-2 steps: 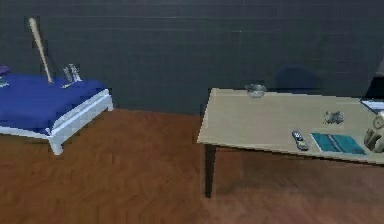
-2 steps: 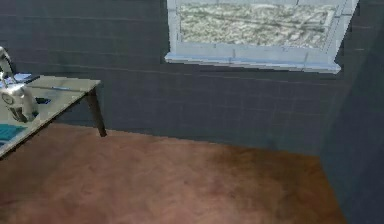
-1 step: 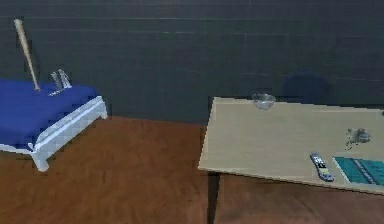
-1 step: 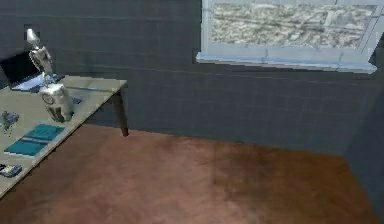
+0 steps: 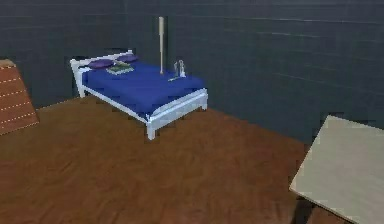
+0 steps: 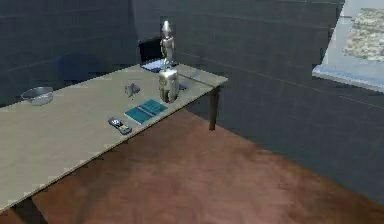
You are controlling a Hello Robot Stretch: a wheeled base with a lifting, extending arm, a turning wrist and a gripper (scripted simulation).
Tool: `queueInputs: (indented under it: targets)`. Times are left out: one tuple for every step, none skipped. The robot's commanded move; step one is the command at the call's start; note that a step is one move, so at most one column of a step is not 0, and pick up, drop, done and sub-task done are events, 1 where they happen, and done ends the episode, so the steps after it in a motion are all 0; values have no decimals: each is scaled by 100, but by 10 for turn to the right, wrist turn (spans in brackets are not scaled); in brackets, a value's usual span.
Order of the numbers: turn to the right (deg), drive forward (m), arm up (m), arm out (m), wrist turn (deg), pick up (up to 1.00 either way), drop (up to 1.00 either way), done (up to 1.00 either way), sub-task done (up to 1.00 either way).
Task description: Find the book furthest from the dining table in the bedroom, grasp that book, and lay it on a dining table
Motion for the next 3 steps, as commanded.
queueInputs:
  targets:
    - [0,60,0,0,0,0,0,0,0]
    - [450,0,0,0,0,0,0,0,0]
    - [450,0,0,0,0,0,0,0,0]
